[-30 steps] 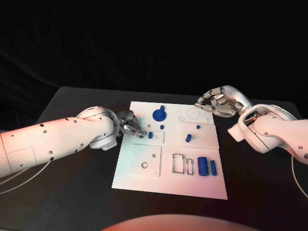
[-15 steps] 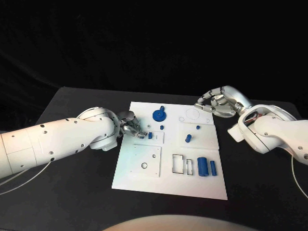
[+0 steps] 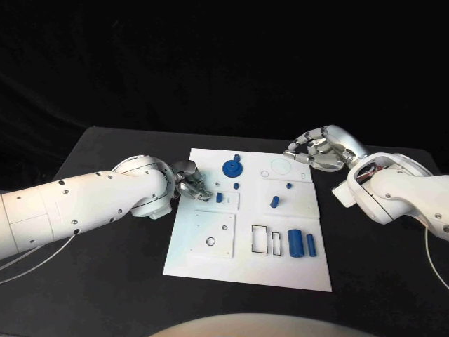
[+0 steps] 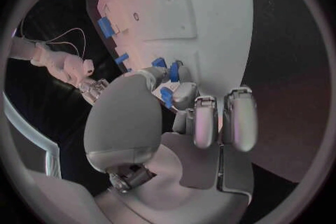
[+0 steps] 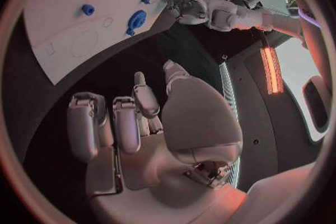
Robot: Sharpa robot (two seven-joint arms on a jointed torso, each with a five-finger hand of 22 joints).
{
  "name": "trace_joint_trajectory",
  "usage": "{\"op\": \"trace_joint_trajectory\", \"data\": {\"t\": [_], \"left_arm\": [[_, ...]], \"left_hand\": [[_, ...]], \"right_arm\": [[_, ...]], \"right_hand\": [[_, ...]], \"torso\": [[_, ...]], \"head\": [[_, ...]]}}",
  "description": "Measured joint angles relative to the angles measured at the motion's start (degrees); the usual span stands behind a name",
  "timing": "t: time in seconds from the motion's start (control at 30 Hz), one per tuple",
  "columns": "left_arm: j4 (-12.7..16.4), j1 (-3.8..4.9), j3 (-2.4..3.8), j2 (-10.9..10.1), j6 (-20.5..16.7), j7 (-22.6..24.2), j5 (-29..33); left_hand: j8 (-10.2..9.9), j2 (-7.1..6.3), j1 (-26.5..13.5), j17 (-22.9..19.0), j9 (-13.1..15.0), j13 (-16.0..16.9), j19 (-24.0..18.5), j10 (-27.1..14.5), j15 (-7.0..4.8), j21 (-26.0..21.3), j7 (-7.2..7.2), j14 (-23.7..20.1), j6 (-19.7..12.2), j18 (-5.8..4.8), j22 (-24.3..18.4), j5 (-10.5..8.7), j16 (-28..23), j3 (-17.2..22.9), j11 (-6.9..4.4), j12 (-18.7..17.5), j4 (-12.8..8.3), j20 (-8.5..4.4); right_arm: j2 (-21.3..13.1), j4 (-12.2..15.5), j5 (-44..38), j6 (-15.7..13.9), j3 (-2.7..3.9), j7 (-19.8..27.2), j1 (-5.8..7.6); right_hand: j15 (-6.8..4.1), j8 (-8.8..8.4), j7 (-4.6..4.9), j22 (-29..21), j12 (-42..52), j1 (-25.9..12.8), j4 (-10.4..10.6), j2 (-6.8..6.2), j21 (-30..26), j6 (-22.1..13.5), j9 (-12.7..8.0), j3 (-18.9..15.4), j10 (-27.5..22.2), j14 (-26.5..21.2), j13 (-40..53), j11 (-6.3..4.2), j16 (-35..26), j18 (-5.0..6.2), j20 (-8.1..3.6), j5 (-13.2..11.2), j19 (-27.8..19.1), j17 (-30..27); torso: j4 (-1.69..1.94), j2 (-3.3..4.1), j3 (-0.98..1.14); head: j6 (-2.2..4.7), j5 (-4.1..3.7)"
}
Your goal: Assemble the parts on the task board
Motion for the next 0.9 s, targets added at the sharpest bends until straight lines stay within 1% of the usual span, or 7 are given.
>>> {"op": "trace_joint_trajectory", "data": {"t": [0.07, 0.1, 0.27, 0.33, 0.77, 0.9], "left_arm": [[0.01, -0.01, 0.01, -0.03, -0.08, 0.05, 0.0], [0.01, -0.01, 0.02, -0.05, -0.13, 0.07, 0.0], [0.13, -0.05, 0.04, -0.17, -0.24, 0.12, 0.0], [0.16, -0.05, 0.05, -0.22, -0.24, 0.12, 0.0], [0.5, -0.01, 0.13, -0.76, 0.45, -0.3, -0.01], [0.59, 0.03, 0.17, -0.83, 0.74, -0.47, 0.01]], "left_hand": [[0.43, -0.19, 0.19, 0.0, 0.38, -0.11, 0.0, -0.01, 0.0, 0.0, 0.14, 0.0, -0.15, -0.01, 0.0, 0.0, 0.0, 1.4, 0.0, -0.09, -0.14, 0.0], [0.43, -0.28, 0.29, 0.0, 0.48, -0.13, 0.0, -0.01, 0.01, 0.0, 0.15, 0.0, -0.15, -0.01, 0.0, -0.01, 0.0, 1.47, 0.0, -0.09, -0.08, 0.0], [0.43, -0.3, 0.3, 0.0, 0.74, -0.09, 0.0, -0.01, 0.01, 0.0, 0.24, 0.0, -0.25, 0.0, 0.0, -0.01, 0.05, 1.56, 0.01, -0.1, 0.01, 0.0], [0.42, -0.3, 0.3, 0.0, 0.74, -0.06, 0.0, -0.01, 0.01, 0.0, 0.25, 0.0, -0.25, 0.0, 0.0, -0.01, 0.21, 1.63, 0.01, -0.1, 0.07, 0.0], [0.75, -0.3, 0.3, 0.0, 0.92, 0.05, 0.0, 0.21, 0.01, 0.0, 0.35, 0.0, -0.35, -0.01, -0.01, -0.15, 0.21, 1.8, 0.23, -0.1, -0.08, 0.0], [0.76, -0.3, 0.29, 0.0, 0.97, 0.05, 0.0, 0.21, 0.01, 0.0, 0.35, 0.0, -0.34, 0.0, -0.01, 0.01, 0.21, 1.8, 0.22, -0.09, -0.08, 0.0]], "right_arm": [[0.0, 0.0, 0.0, 0.0, 0.0, 0.0, 0.0], [0.0, 0.0, 0.0, -0.01, 0.0, 0.0, 0.0], [-0.01, 0.0, 0.01, -0.01, 0.0, 0.01, 0.0], [-0.03, 0.01, 0.01, -0.01, 0.0, 0.01, 0.0], [-0.1, 0.04, 0.02, -0.02, 0.0, 0.02, -0.01], [-0.1, 0.04, 0.02, -0.02, 0.0, 0.03, -0.01]], "right_hand": [[0.0, 0.0, 0.0, 0.0, 0.0, 0.0, 0.0, 0.0, 0.0, 0.0, 0.0, 0.0, 0.0, 0.0, 0.0, 0.0, 0.0, 0.0, 0.0, 0.0, 0.0, 0.0], [0.0, 0.0, 0.0, 0.0, 0.0, 0.0, 0.0, 0.0, 0.0, 0.0, 0.0, 0.0, 0.0, 0.0, 0.0, 0.0, 0.0, 0.0, 0.0, 0.0, 0.0, 0.0], [0.0, 0.0, 0.0, -0.01, 0.0, 0.0, 0.0, 0.0, 0.0, 0.0, 0.0, 0.0, 0.0, 0.0, 0.0, 0.0, 0.0, 0.0, 0.0, 0.0, 0.0, 0.0], [0.0, 0.0, 0.0, -0.01, 0.0, 0.0, 0.0, 0.0, 0.0, 0.0, 0.0, 0.0, 0.0, 0.0, 0.0, 0.0, 0.0, 0.0, 0.0, 0.0, 0.0, 0.0], [0.0, 0.0, 0.0, -0.02, 0.0, 0.0, 0.0, 0.0, 0.0, 0.0, 0.01, 0.0, 0.0, 0.0, 0.0, 0.0, 0.0, 0.0, 0.0, 0.0, 0.0, 0.0], [0.0, 0.0, 0.0, -0.02, 0.0, 0.0, 0.0, 0.0, 0.0, 0.0, 0.01, 0.0, 0.0, 0.0, 0.0, 0.0, 0.0, 0.0, 0.0, 0.0, 0.0, 0.0]], "torso": [[0.0, 0.0, 0.01], [0.0, 0.0, 0.01], [0.01, -0.01, 0.01], [0.01, -0.02, 0.05], [0.04, -0.05, 0.05], [0.04, -0.05, 0.02]], "head": [[-0.03, 0.0], [-0.03, -0.02], [-0.12, -0.08], [-0.14, -0.08], [-0.25, -0.03], [-0.26, -0.02]]}}
